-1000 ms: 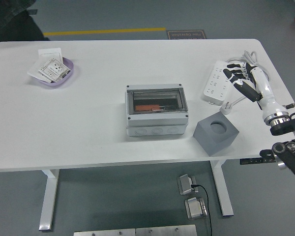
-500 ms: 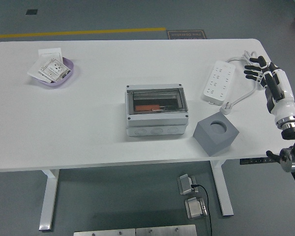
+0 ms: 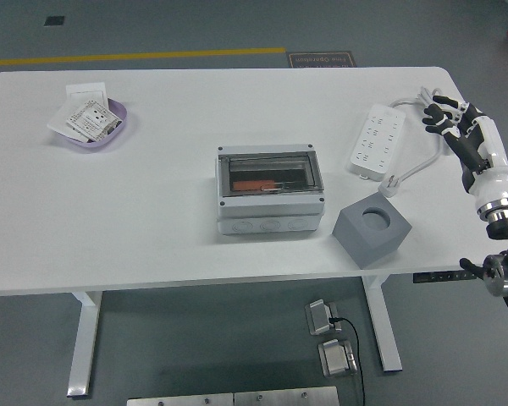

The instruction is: Pick up the cylinder from the cube,place it in the box,flap close box

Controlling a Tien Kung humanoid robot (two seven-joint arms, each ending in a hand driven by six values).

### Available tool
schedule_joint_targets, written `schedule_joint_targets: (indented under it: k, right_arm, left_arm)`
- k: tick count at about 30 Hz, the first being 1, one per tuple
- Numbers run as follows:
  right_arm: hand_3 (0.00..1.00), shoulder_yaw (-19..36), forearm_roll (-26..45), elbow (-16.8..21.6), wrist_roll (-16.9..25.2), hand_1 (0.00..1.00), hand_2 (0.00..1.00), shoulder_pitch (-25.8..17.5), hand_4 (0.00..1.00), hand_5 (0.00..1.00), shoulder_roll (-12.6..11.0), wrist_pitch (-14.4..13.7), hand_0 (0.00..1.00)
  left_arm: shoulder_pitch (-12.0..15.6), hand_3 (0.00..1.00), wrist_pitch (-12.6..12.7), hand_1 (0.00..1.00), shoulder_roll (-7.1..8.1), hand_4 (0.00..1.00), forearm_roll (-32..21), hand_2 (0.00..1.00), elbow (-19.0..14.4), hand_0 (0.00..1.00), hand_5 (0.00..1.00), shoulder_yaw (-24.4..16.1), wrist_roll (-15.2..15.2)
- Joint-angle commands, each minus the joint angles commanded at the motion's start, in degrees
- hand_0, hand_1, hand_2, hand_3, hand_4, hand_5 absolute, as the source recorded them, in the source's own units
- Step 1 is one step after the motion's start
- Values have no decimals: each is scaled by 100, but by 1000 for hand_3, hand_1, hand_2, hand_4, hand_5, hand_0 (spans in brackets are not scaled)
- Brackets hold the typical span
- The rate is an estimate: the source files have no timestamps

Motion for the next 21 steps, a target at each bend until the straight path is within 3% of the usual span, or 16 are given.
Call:
schedule_joint_targets:
  k: [3,4,9,10,21]
  right_arm:
    - [743,-3,8,3,-13,612,615,-6,799,202,-9,10,687]
    - [749,-12,5,3,-19,635,638,-5,795,144,-11,9,722]
    - [749,-84,30,-18,-17,635,638,9,795,144,-25,-17,722]
    - [750,-99,34,-21,-14,690,656,13,823,156,-27,-20,762]
    - [750,-207,80,-32,27,723,684,40,857,207,-71,-41,804]
  left_arm:
    - [-3,597,0,643,2,627,1,593,0,606,150,-9,0]
    - [-4,597,0,643,3,627,0,593,0,606,151,-9,1]
    - [-13,597,0,643,13,627,-14,593,0,606,151,-19,-5]
    - [-14,597,0,644,17,627,-16,592,0,606,152,-21,-7]
    - [-1,597,-3,644,49,627,-19,593,0,606,151,18,5]
